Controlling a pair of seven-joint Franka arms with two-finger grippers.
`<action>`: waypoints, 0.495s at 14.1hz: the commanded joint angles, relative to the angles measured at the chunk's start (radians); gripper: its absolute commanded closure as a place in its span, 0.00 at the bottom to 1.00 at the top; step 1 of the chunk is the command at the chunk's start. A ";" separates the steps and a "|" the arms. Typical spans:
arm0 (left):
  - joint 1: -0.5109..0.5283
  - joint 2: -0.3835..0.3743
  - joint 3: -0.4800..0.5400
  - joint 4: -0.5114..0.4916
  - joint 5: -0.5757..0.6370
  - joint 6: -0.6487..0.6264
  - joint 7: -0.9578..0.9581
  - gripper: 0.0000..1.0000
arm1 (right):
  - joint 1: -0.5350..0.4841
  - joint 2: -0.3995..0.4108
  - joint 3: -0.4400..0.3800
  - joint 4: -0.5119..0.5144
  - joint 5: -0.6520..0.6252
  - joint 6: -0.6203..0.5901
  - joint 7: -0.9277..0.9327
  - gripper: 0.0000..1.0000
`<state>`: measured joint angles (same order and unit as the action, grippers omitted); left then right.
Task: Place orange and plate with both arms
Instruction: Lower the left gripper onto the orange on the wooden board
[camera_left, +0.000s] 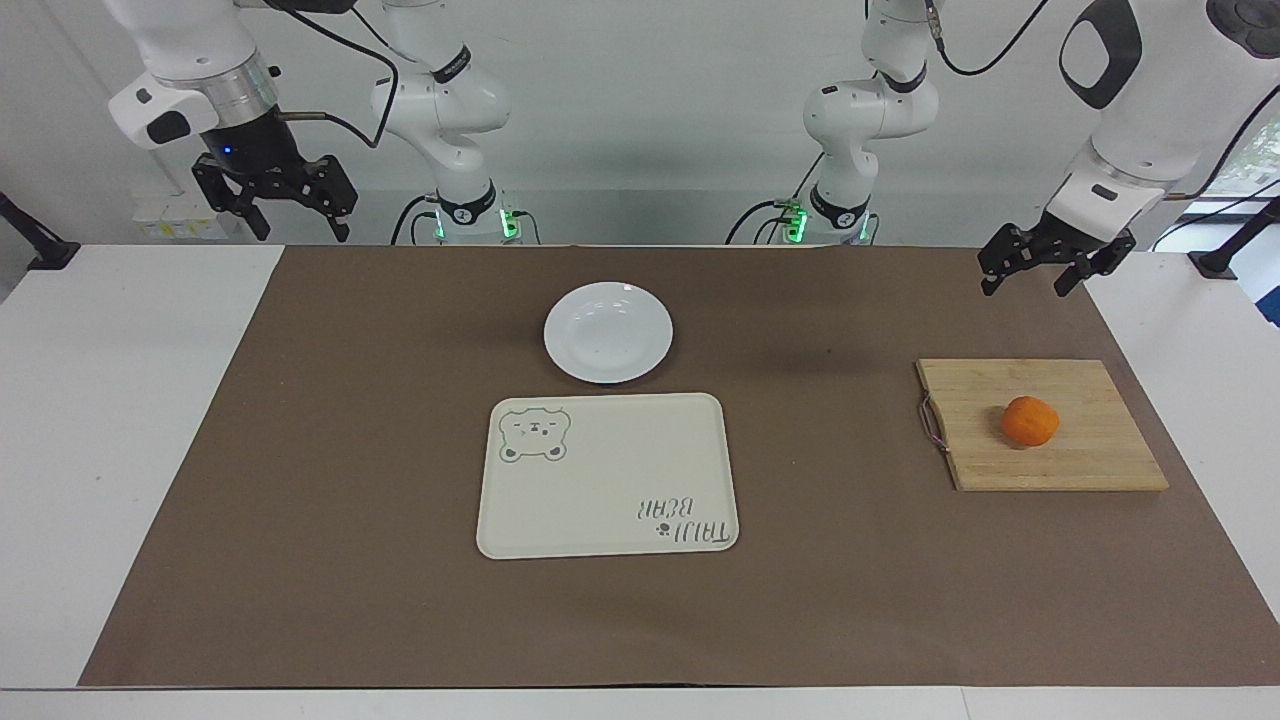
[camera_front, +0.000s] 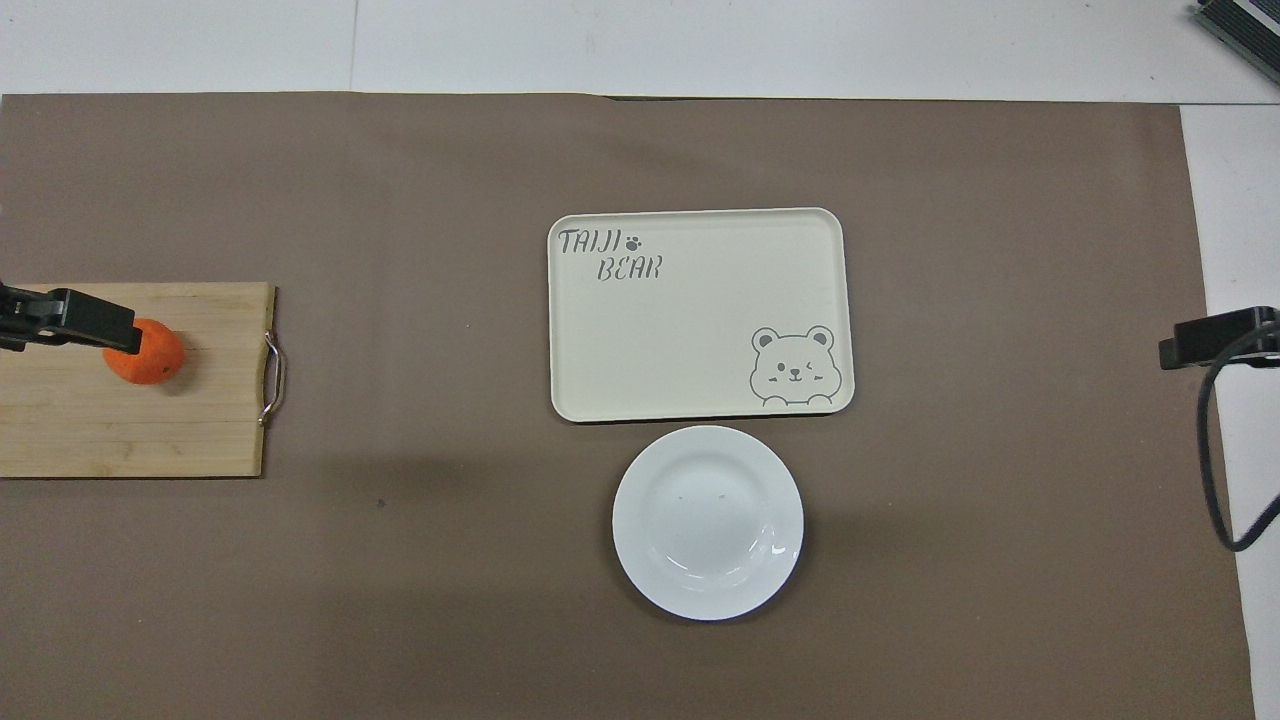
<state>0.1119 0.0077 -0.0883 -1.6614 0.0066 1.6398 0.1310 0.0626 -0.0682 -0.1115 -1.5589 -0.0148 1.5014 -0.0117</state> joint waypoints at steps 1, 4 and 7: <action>0.060 -0.008 -0.005 -0.075 -0.017 0.087 0.096 0.00 | 0.002 -0.013 0.000 -0.015 -0.008 -0.001 -0.019 0.00; 0.109 0.006 -0.005 -0.124 -0.017 0.167 0.172 0.00 | 0.002 -0.013 0.000 -0.015 -0.008 -0.001 -0.019 0.00; 0.149 0.061 -0.005 -0.127 -0.017 0.233 0.249 0.00 | 0.002 -0.013 0.000 -0.015 -0.008 -0.001 -0.020 0.00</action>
<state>0.2264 0.0432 -0.0859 -1.7721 0.0063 1.8194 0.3261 0.0626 -0.0682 -0.1115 -1.5589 -0.0148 1.5014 -0.0117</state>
